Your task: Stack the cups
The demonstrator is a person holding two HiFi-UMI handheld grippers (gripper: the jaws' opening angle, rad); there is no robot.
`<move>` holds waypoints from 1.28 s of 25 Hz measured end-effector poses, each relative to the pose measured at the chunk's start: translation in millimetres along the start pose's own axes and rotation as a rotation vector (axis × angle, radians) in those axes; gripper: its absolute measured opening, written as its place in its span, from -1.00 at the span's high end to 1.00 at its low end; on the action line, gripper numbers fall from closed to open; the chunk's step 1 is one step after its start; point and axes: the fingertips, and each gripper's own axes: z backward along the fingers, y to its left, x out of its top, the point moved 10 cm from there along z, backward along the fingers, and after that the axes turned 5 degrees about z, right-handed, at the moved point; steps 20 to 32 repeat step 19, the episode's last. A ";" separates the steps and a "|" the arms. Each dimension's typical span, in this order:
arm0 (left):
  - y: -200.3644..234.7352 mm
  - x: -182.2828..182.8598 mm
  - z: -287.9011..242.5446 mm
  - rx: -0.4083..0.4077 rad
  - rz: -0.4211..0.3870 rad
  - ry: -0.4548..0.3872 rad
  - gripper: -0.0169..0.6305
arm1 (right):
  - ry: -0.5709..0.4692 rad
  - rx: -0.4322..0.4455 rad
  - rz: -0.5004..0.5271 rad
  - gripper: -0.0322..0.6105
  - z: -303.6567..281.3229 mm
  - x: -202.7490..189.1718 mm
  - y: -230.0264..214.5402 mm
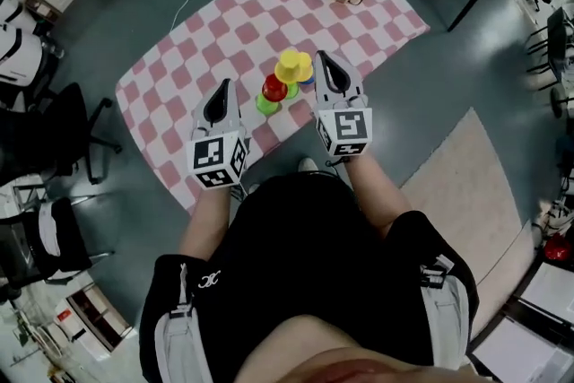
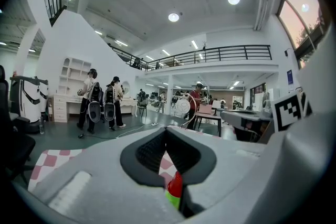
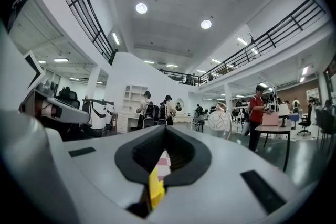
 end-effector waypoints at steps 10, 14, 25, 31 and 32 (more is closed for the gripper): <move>-7.7 6.7 0.1 -0.023 -0.010 -0.005 0.90 | 0.021 -0.017 0.003 0.89 6.9 -2.4 -4.0; -8.5 4.1 0.4 -0.033 -0.011 0.005 0.90 | 0.026 -0.021 0.013 0.89 8.0 -4.8 -1.4; -12.1 3.7 -0.5 -0.059 -0.007 0.020 0.90 | 0.038 -0.034 0.014 0.89 12.2 -5.2 0.2; -12.1 3.7 -0.5 -0.059 -0.007 0.020 0.90 | 0.038 -0.034 0.014 0.89 12.2 -5.2 0.2; -12.1 3.7 -0.5 -0.059 -0.007 0.020 0.90 | 0.038 -0.034 0.014 0.89 12.2 -5.2 0.2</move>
